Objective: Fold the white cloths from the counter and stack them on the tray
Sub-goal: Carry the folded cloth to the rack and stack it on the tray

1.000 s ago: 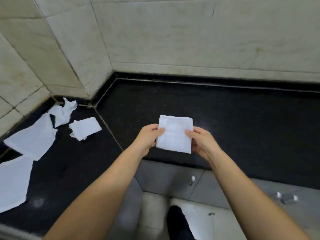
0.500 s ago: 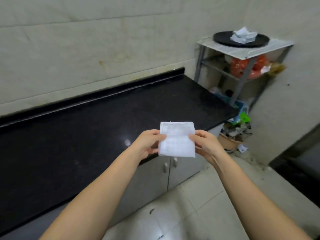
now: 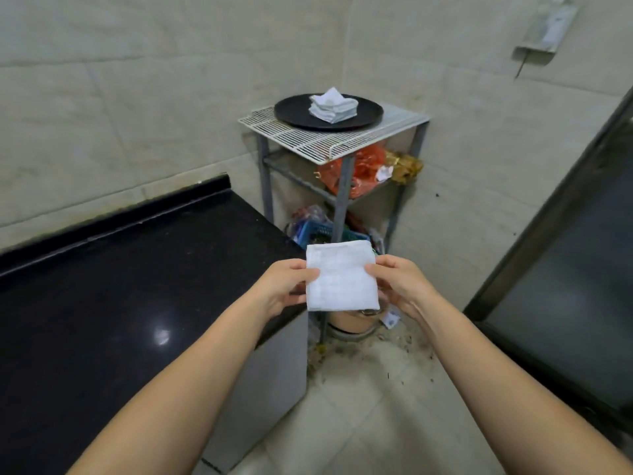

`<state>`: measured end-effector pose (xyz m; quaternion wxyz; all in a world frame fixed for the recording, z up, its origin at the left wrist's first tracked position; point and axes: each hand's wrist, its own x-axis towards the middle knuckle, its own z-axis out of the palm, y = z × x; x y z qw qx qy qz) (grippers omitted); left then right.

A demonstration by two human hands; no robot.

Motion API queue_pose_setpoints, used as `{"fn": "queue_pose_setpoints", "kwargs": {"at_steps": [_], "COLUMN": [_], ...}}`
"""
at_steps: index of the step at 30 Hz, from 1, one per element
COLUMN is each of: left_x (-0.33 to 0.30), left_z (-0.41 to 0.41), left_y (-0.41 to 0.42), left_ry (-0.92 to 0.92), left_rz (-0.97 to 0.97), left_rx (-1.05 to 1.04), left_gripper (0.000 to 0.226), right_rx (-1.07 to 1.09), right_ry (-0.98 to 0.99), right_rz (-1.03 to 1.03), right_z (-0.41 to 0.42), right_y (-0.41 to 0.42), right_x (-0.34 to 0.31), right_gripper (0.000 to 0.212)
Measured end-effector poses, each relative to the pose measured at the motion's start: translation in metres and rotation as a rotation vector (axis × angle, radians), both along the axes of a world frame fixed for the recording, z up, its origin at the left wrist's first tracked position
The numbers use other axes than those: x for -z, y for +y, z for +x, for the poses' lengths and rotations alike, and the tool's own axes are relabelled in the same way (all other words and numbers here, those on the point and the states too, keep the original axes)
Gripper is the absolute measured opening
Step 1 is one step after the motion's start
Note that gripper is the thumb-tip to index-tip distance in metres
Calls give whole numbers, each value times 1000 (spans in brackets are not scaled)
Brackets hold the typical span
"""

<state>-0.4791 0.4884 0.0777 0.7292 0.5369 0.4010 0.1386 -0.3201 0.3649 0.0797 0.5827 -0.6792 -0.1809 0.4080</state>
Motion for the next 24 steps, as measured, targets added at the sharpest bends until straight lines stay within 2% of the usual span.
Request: {"fn": "queue_pose_setpoints", "kwargs": {"at_steps": [5, 9, 14, 18, 24], "left_x": [-17, -56, -104, -124, -140], "left_z": [81, 147, 208, 256, 333], "left_y": [70, 133, 196, 252, 332], "left_ry": [-70, -114, -165, -171, -124], "left_rz": [133, 232, 387, 455, 445], "left_rx": [12, -13, -55, -170, -370], "left_gripper": [10, 12, 15, 14, 13], "right_rx": [-8, 3, -24, -152, -286], "right_ry": [-72, -136, -288, -402, -415], "right_rz": [83, 182, 210, 192, 198], "right_z": [83, 147, 216, 273, 360], "right_y": [76, 141, 215, 281, 402], "right_x": [-19, -56, -102, -130, -149], "right_gripper": [15, 15, 14, 6, 10]}}
